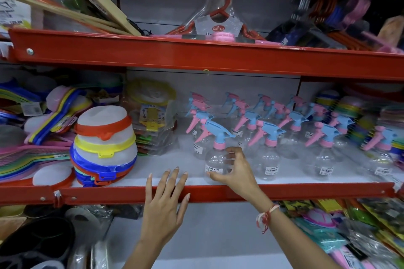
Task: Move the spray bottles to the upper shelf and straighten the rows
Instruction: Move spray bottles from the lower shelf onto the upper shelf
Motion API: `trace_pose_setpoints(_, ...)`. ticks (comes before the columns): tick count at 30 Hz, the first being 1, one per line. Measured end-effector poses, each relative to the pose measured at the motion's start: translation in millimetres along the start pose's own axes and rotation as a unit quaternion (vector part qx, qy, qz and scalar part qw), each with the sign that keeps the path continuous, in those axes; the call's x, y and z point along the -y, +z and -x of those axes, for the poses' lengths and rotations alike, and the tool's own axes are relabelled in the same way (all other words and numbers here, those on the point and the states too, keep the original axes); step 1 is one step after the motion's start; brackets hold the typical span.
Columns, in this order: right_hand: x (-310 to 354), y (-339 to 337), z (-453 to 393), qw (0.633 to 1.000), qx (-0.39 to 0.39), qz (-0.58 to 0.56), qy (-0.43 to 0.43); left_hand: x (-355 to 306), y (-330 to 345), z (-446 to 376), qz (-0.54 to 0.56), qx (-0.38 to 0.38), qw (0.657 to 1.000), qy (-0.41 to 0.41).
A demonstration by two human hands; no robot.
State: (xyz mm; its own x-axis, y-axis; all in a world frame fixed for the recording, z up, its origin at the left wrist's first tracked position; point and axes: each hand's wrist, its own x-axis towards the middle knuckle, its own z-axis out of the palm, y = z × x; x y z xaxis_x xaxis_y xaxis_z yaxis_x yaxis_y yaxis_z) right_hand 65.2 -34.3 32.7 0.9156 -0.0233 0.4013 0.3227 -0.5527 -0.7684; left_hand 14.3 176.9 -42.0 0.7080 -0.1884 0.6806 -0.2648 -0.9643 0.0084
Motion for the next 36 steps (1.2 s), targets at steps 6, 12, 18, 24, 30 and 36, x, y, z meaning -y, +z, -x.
trace_pose_setpoints(6,-3,-15,-4,0.989,0.135,-0.052,0.004,0,0,-1,0.0,0.001,1.0,-0.002)
trace_pose_setpoints(12,-5,-17,0,0.989,0.146,-0.006,-0.003,-6,-5,0,0.017,-0.012,1.0,-0.018)
trace_pose_setpoints(18,-4,-47,14,0.995,0.068,-0.025,-0.065,-42,-16,-14,0.133,-0.112,0.983,-0.064)
trace_pose_setpoints(24,-27,-119,31,0.992,-0.022,-0.091,-0.087,-128,-23,-49,0.249,-0.177,0.95,-0.064)
trace_pose_setpoints(30,-80,-209,40,0.986,-0.108,-0.108,-0.063,-233,0,-77,0.345,-0.148,0.925,-0.057)
trace_pose_setpoints(36,-144,-280,41,0.978,-0.191,-0.088,0.004,-333,27,-110,0.434,-0.06,0.898,-0.036)
